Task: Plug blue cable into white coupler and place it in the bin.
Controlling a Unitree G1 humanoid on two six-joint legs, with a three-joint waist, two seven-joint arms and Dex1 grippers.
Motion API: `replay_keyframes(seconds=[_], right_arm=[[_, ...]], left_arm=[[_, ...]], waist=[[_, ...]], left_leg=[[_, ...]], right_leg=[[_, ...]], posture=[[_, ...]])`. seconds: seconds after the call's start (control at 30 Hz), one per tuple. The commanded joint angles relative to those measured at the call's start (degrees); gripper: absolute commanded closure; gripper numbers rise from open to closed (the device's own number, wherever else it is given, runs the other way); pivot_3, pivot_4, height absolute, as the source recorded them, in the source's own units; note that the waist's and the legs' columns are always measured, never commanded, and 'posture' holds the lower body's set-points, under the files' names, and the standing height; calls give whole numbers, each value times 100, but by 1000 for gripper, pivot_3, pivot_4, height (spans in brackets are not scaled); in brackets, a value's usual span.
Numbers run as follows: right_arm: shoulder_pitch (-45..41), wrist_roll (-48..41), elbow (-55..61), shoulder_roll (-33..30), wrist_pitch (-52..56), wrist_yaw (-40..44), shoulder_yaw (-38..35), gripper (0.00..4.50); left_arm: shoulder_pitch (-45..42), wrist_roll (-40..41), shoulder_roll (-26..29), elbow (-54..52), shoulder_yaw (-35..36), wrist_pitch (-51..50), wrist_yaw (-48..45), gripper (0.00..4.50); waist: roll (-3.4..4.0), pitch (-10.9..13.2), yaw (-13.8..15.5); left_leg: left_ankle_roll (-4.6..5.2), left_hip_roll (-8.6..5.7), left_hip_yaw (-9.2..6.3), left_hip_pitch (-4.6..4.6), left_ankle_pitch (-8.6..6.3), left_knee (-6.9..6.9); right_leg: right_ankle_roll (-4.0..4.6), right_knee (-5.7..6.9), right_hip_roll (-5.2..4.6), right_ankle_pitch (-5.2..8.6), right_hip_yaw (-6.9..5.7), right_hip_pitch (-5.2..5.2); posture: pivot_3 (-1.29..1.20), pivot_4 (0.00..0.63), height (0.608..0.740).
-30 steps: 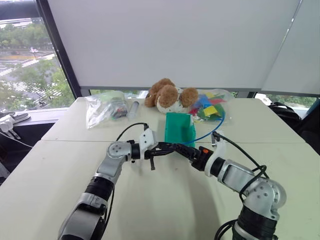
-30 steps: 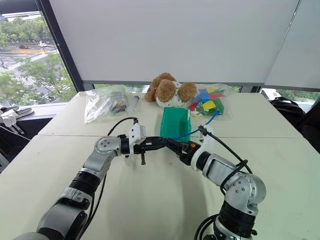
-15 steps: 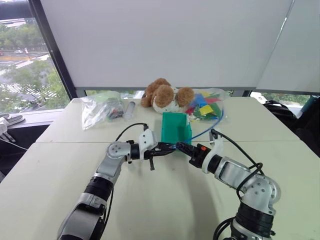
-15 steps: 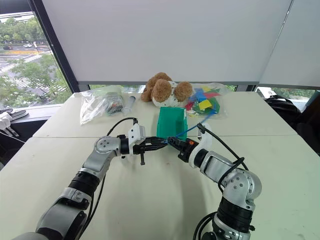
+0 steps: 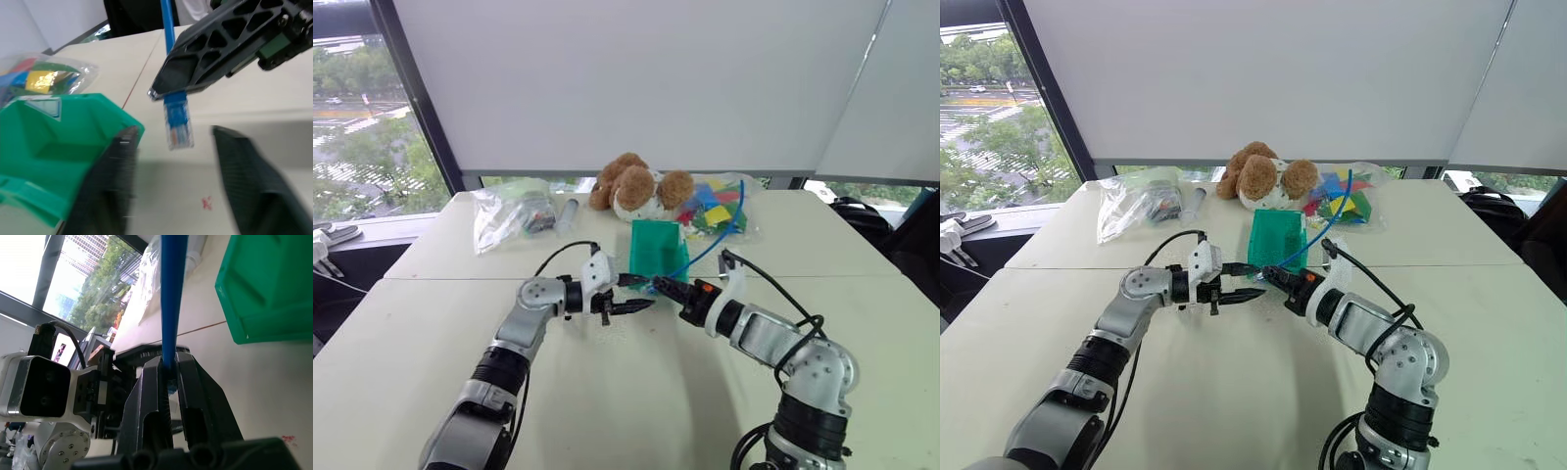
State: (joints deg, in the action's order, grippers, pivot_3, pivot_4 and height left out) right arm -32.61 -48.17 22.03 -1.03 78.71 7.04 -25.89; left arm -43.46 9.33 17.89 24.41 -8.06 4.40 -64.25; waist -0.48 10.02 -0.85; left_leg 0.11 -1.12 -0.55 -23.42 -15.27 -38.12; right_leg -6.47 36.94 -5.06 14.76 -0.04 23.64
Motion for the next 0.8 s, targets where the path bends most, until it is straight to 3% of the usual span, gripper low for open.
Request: replay_keyframes(seconds=[0.03, 0.2, 0.37, 0.53, 0.8], right_arm=[[-227, -178, 159, -306, -187, 79, 87, 4500], [-231, -150, 340, -1152, -336, 556, 661, 4500], [-172, -171, 416, -1544, -575, 906, 1026, 4500], [-189, -100, 361, -1750, -832, 1106, 1273, 4500], [-128, -150, 426, -1907, -1022, 1170, 1416, 4500]], left_arm=[[-27, 343, 269, -511, 365, -295, 52, 41], [182, 744, 1104, -910, 663, -972, -388, 41], [331, 704, 1748, -471, 691, -877, -873, 41], [257, 455, 1811, 740, 531, -329, -1239, 41], [-59, -48, 1473, 2470, 354, 621, -1424, 41]], waist=[[1, 0, -1], [2, 1, -35], [3, 3, -17], [2, 3, 17], [-1, 5, 18]], left_leg=[[0, 0, 0, 0, 0, 0], [0, 2, 0, 1, 0, 6], [0, 5, 1, 1, 0, 14], [0, 2, 1, 0, 0, 12], [1, 3, 3, -4, 0, 12]], right_leg=[[0, 0, 0, 0, 0, 0], [1, -1, 0, 1, 0, 2], [2, -1, 4, 2, 0, 7], [2, -21, 1, 2, 0, -5], [1, -29, 0, 1, -2, -3]], posture=[[0, 150, 740], [0, 150, 740], [0, 150, 740], [0, 150, 740], [0, 150, 740]])
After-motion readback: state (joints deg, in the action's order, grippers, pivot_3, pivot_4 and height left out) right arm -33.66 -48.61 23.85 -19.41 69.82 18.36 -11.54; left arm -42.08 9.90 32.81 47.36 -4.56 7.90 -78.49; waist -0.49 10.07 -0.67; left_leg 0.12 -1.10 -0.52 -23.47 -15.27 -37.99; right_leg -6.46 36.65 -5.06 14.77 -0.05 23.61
